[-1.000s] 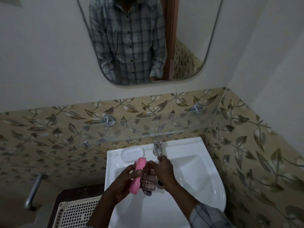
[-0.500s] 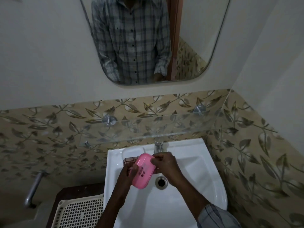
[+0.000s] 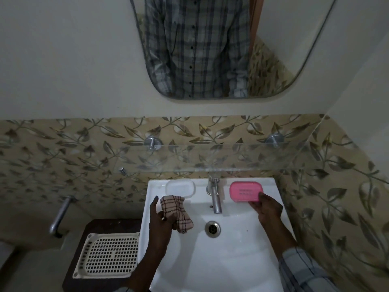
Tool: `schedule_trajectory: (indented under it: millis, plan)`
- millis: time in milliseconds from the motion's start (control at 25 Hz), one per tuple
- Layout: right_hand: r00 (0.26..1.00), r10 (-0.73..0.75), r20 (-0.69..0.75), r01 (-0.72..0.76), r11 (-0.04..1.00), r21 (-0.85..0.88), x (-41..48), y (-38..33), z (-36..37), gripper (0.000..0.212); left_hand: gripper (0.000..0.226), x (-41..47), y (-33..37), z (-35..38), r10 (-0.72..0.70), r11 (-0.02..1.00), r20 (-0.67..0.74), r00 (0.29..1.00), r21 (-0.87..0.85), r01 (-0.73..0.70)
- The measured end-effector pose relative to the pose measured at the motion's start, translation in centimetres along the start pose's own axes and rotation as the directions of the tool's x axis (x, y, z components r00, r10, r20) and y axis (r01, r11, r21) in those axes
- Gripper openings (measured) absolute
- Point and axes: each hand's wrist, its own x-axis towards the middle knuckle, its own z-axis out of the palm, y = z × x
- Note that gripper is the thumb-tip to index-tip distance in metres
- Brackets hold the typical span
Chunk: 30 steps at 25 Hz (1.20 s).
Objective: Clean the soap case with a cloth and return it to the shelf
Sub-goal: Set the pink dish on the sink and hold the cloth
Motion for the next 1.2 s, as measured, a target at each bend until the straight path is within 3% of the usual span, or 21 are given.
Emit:
schedule_trajectory:
  millis: [40, 240, 360, 400, 520, 600, 720, 800, 840, 920, 1000, 1080, 1200]
  plan:
    - [1.000, 0.006, -0.025, -0.007, 0.999, -0.043, 0.3, 0.4, 0.6, 0.032, 0.074, -0.1, 0.0, 0.1, -0.030, 0.999, -0.021, 0.999, -0.012, 0.030]
    - [0.995, -0.021, -0.093, 0.001, 0.976, -0.217, 1.4, 1.6, 2.8, 0.031, 0.033, -1.2, -0.3, -0.4, 0.001, 0.994, -0.031, 1.000, 0.113, 0.002]
    - [1.000, -0.007, -0.009, 0.003, 0.933, -0.360, 1.8, 1.7, 3.0, 0.015, 0.026, -1.8, -0.9, -0.5, -0.028, 0.994, -0.049, 0.998, 0.105, 0.033]
    - [1.000, -0.028, -0.001, 0.025, 0.900, -0.434, 2.0, 1.8, 3.0, 0.021, 0.024, -1.9, -1.0, -0.4, -0.038, 0.992, -0.047, 0.998, 0.115, 0.043]
    - [0.973, -0.157, -0.166, 0.033, 0.816, -0.578, 2.0, 1.9, 3.2, 0.045, 0.021, -2.2, -1.0, 0.0, -0.040, 0.988, -0.045, 0.998, 0.150, 0.047]
    - [0.971, -0.176, -0.159, 0.062, 0.836, -0.546, 1.7, 2.0, 3.3, 0.038, 0.020, -2.4, -0.7, 0.5, -0.023, 0.984, -0.045, 0.999, 0.175, 0.030]
    - [0.971, -0.234, -0.038, 0.162, 0.772, -0.615, 0.3, 1.6, 3.2, 0.028, 0.021, -2.4, 0.3, 1.4, 0.002, 0.972, -0.026, 1.000, 0.235, 0.004]
    - [0.916, -0.383, 0.117, 0.372, 0.706, -0.602, -1.4, 0.6, 2.7, 0.042, 0.023, -2.3, 1.5, 1.9, 0.032, 0.958, 0.050, 0.998, 0.283, -0.045]
    - [0.873, -0.415, 0.256, 0.487, 0.704, -0.517, -2.5, 0.3, 2.7, 0.046, 0.023, -2.3, 2.1, 2.2, 0.058, 0.947, 0.109, 0.992, 0.309, -0.089]
    - [0.726, -0.319, 0.610, 0.604, 0.721, -0.341, -5.0, 0.1, 3.0, 0.053, 0.023, -2.1, 3.8, 2.8, 0.121, 0.910, 0.233, 0.965, 0.362, -0.202]
    - [0.552, -0.084, 0.829, 0.682, 0.618, -0.392, -7.4, 0.5, 4.0, 0.078, 0.024, -1.4, 5.4, 3.4, 0.165, 0.871, 0.341, 0.926, 0.390, -0.299]
    - [0.497, 0.094, 0.862, 0.728, 0.496, -0.473, -9.0, 1.0, 5.2, 0.093, 0.025, -0.4, 6.7, 4.0, 0.190, 0.845, 0.420, 0.887, 0.390, -0.366]
    - [0.500, 0.035, 0.865, 0.760, 0.461, -0.458, -9.8, 1.6, 6.3, 0.052, 0.040, 0.8, 7.8, 4.7, 0.233, 0.826, 0.424, 0.875, 0.389, -0.408]
